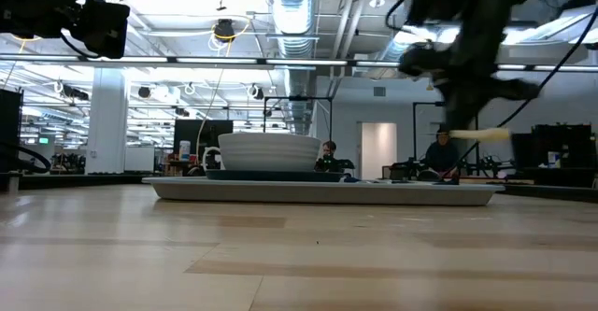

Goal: Set up tray
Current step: Put the yellow knife on the blue napkin to the right of the orange fork

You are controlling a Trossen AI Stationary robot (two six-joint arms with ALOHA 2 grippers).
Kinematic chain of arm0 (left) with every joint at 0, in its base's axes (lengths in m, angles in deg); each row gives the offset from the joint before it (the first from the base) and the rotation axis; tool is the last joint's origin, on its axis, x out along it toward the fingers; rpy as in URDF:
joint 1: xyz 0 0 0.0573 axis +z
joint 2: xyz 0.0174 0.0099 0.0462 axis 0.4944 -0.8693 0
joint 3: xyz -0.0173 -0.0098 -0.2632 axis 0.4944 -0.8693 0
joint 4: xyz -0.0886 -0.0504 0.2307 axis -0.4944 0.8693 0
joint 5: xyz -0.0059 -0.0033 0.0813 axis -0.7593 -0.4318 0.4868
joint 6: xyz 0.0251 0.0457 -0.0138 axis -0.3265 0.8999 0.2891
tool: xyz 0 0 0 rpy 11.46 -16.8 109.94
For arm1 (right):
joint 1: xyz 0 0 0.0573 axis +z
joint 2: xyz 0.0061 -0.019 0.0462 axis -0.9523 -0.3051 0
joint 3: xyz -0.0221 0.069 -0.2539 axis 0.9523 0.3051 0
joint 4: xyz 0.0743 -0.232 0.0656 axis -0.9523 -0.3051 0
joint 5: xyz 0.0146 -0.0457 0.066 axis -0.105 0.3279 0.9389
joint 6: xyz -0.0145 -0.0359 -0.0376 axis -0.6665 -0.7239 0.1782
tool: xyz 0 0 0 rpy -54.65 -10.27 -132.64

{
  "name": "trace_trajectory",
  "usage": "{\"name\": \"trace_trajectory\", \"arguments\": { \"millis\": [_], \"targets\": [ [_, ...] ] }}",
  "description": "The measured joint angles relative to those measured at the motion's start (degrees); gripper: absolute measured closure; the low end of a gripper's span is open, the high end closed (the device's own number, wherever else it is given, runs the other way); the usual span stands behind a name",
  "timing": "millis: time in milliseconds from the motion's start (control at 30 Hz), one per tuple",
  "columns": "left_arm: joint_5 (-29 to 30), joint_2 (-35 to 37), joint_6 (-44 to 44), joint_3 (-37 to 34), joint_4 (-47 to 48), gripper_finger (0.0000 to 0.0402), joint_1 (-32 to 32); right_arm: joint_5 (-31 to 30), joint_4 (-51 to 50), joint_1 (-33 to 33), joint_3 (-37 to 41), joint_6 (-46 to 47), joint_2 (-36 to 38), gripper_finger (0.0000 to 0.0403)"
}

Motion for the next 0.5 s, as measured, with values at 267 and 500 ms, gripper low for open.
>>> {"name": "trace_trajectory", "arguments": {
  "millis": [267, 500],
  "targets": [
    [0.0, 0.0, 0.1, 0.0, 0.0, 0.0214, 0.0, 8.4, 8.6, -11.4, -2.2, -15.1, -10.3, 0.0387],
    [0.0, 0.0, 0.2, 0.0, 0.1, 0.0214, 0.0, 11.4, 9.5, -14.4, -4.1, -20.0, -17.8, 0.0387]
  ]
}}
